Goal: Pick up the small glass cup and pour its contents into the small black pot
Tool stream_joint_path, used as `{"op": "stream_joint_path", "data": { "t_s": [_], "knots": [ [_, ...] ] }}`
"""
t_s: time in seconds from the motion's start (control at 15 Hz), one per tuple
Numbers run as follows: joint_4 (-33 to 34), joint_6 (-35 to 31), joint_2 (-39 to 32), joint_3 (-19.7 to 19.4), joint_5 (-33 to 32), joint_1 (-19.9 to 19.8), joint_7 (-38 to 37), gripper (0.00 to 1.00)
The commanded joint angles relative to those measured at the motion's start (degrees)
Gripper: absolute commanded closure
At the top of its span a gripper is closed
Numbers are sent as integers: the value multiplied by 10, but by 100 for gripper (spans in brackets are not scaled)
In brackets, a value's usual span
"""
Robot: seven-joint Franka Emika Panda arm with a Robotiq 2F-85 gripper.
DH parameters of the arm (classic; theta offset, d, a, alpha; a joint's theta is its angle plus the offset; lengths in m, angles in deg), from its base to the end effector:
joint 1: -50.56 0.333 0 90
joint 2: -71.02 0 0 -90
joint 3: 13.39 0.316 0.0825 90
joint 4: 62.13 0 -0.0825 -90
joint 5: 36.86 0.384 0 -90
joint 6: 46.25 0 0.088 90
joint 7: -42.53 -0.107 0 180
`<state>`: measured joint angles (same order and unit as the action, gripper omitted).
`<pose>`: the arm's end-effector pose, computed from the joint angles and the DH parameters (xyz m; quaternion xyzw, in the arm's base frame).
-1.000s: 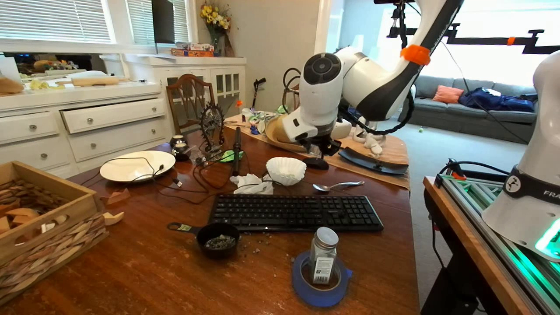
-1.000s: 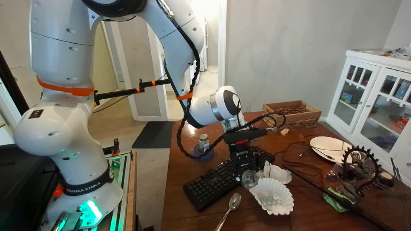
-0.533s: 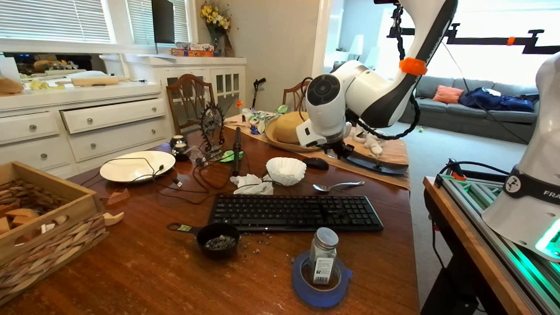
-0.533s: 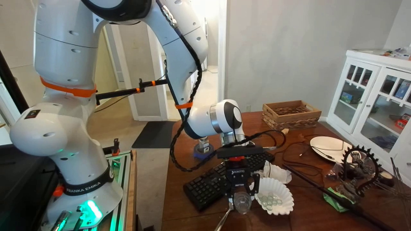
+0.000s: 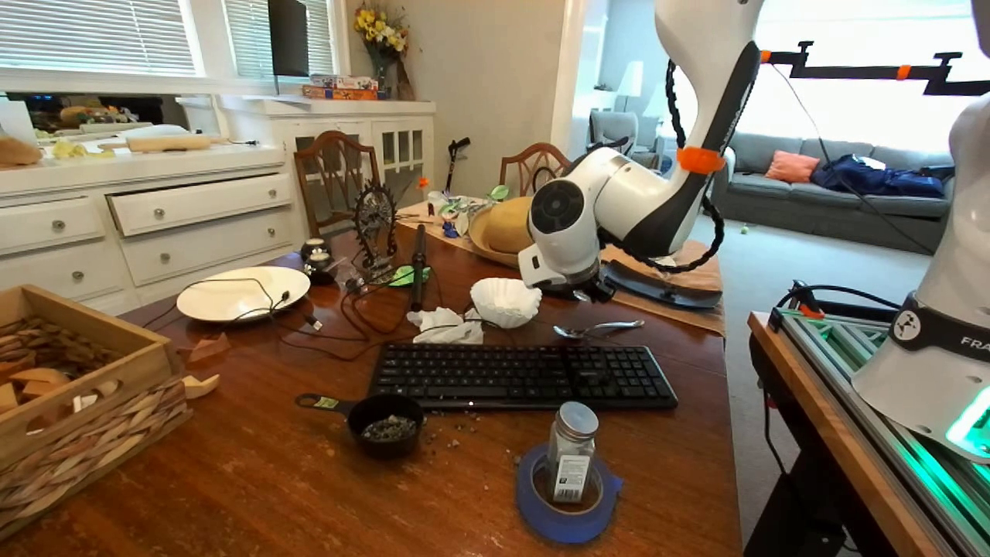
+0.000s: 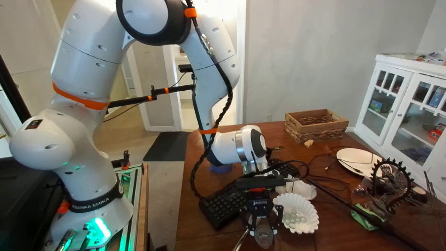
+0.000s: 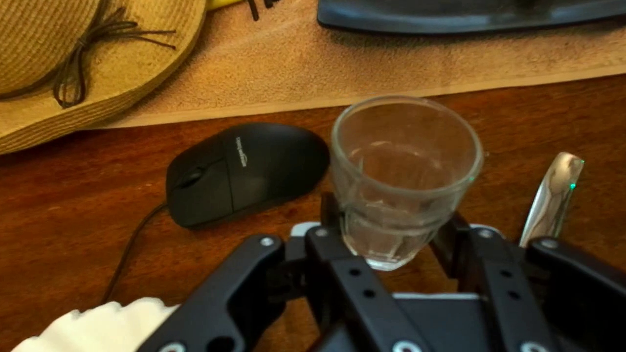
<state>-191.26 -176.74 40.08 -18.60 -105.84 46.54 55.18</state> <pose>0.4702 -0.1041 0.0997 0.7721 0.4885 -0.2794 0.2952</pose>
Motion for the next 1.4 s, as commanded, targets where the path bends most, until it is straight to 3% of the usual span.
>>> {"op": "stream_joint_path", "data": {
  "t_s": [0.0,0.8,1.33],
  "knots": [
    [35,14,-47,3,-11,-9,-7,78],
    [78,100,-78,7,-21,-5,50,78],
    [82,113,-99,19,-33,0,50,78]
  ]
}}
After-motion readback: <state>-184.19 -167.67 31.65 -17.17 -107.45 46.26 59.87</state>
